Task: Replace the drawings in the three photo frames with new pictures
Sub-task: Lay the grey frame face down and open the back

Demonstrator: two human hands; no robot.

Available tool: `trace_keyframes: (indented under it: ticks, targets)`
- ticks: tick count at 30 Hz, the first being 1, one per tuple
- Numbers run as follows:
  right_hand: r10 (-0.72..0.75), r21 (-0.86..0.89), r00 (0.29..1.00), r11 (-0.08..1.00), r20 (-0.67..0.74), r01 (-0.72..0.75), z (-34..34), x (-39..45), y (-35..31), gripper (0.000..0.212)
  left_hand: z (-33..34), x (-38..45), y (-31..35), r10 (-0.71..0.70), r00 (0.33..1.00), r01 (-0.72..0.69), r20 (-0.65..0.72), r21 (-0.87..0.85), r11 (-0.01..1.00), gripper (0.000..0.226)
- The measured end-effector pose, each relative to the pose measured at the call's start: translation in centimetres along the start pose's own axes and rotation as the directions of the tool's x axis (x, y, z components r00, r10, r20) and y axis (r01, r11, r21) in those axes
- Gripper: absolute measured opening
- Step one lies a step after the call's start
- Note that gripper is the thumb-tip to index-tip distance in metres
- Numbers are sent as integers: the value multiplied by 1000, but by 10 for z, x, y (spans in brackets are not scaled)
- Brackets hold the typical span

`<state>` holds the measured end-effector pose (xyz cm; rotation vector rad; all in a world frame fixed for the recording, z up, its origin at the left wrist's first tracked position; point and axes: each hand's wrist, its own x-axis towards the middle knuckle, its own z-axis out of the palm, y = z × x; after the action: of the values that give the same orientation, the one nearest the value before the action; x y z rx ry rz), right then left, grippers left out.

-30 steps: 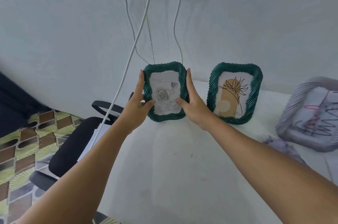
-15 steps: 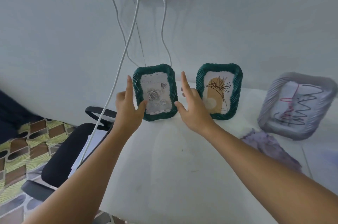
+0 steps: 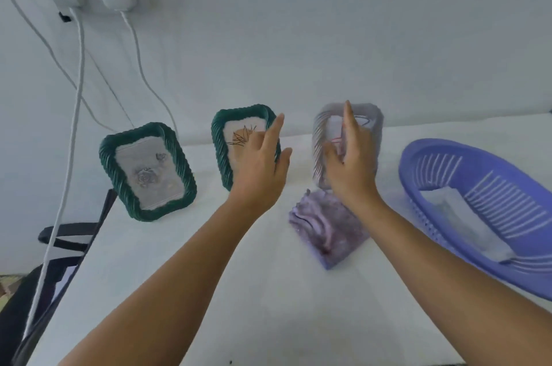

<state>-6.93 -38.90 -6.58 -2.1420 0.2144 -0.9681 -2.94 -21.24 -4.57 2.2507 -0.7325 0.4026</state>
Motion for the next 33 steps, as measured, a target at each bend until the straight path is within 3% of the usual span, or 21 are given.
trace_keyframes:
  ticks: [5, 13, 17, 22, 27, 33]
  targets:
    - [178, -80, 984, 981, 24, -175, -18, 5, 28, 80, 44, 27, 29, -111, 975, 129, 193, -82, 988, 65]
    - [464, -8, 865, 882, 194, -471, -23, 11, 34, 94, 68, 47, 33, -196, 903, 274, 382, -163, 948, 78]
    - [451, 33, 864, 882, 226, -469, -26, 13, 44, 96, 66, 50, 34, -221, 896, 327, 386, -234, 916, 84]
    - [413, 137, 889, 887, 198, -442, -35, 9, 39, 90, 58, 51, 27, -250, 900, 398, 357, -434, 808, 75]
    - [360, 279, 888, 855, 285, -436, -47, -2, 28, 82, 47, 40, 16, -268, 890, 447, 370, -582, 680, 76]
    - [303, 395, 867, 796, 394, -458, -51, -18, 19, 81, 31, 13, 9, -265, 899, 437, 349, -665, 605, 76]
